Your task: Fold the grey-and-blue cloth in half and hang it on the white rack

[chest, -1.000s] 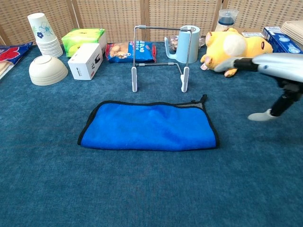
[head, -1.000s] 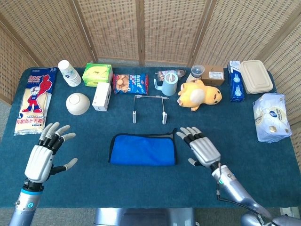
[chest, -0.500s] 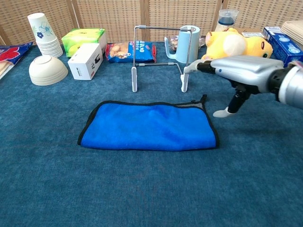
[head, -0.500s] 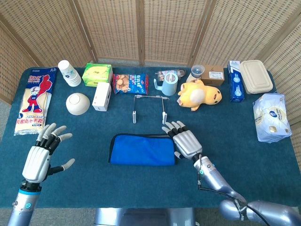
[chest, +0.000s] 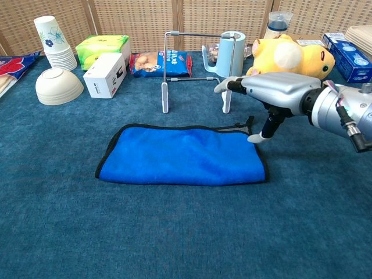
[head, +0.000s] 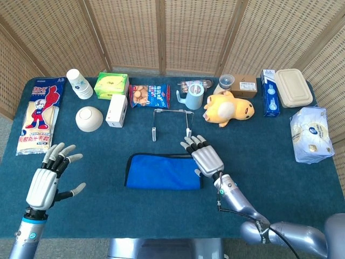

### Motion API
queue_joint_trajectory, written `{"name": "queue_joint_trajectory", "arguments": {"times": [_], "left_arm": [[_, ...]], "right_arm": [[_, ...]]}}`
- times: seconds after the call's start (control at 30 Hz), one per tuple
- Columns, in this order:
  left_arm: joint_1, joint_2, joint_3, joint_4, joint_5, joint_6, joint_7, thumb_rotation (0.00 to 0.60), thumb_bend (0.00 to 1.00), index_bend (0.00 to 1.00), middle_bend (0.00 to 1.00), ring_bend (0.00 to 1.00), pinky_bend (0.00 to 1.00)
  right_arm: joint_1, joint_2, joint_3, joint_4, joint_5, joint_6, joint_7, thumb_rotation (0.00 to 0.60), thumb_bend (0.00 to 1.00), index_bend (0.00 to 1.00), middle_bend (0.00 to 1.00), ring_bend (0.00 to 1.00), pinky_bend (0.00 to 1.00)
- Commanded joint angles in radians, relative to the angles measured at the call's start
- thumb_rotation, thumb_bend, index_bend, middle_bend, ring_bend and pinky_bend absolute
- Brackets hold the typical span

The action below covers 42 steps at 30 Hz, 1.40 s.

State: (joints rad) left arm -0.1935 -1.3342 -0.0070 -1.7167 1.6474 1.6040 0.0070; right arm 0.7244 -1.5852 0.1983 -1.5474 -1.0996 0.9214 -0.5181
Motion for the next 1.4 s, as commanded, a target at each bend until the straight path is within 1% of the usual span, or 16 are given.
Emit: {"name": "queue_joint_trajectory", "arguments": {"times": [0.03,0.13,0.23,0.33,0.5,0.73,1.0,1.4], "left_arm": [[0.002,0.001,-0.003,0.001,-0.001,-0.001,-0.002,0.6,0.26,0.26,0.16,0.0,0.0],[0.002,0.001,-0.009,0.003,-0.004,-0.007,-0.007,0.6,0.26,0.26,0.16,0.0,0.0],[0.002,0.0,-0.012,0.005,-0.002,-0.011,-0.009,0.6,0.26,0.26,0.16,0.0,0.0],[0.004,-0.001,-0.015,0.006,0.0,-0.011,-0.01,0.6,0.26,0.26,0.15,0.0,0.0],[0.008,0.0,-0.017,0.009,-0.001,-0.013,-0.017,0.6,0.26,0.26,0.15,0.0,0.0],[0.015,0.002,-0.019,0.008,0.004,-0.009,-0.022,0.6,0.26,0.26,0.15,0.0,0.0],[0.015,-0.001,-0.022,0.008,0.011,-0.015,-0.015,0.6,0.26,0.26,0.14,0.0,0.0],[0.019,-0.004,-0.023,0.006,0.018,-0.016,-0.007,0.6,0.26,0.26,0.14,0.0,0.0]], "right_arm": [[-0.002,0.008,-0.016,-0.018,-0.008,0.001,0.013,0.6,0.24,0.0,0.0,0.0,0.0],[-0.002,0.03,-0.034,-0.056,-0.033,-0.01,0.037,0.6,0.26,0.02,0.0,0.0,0.0],[0.001,0.044,-0.048,-0.082,-0.053,-0.025,0.063,0.6,0.28,0.16,0.03,0.0,0.0],[0.008,0.051,-0.057,-0.095,-0.062,-0.039,0.077,0.6,0.28,0.26,0.04,0.0,0.0],[0.025,0.052,-0.071,-0.093,-0.057,-0.067,0.081,0.6,0.28,0.37,0.04,0.0,0.0],[0.054,0.049,-0.079,-0.065,-0.027,-0.092,0.055,0.6,0.28,0.4,0.03,0.0,0.0],[0.072,0.057,-0.095,-0.047,-0.007,-0.092,0.015,0.6,0.28,0.43,0.03,0.0,0.0],[0.093,0.053,-0.097,-0.027,0.015,-0.077,-0.016,0.6,0.28,0.43,0.03,0.0,0.0]]}}
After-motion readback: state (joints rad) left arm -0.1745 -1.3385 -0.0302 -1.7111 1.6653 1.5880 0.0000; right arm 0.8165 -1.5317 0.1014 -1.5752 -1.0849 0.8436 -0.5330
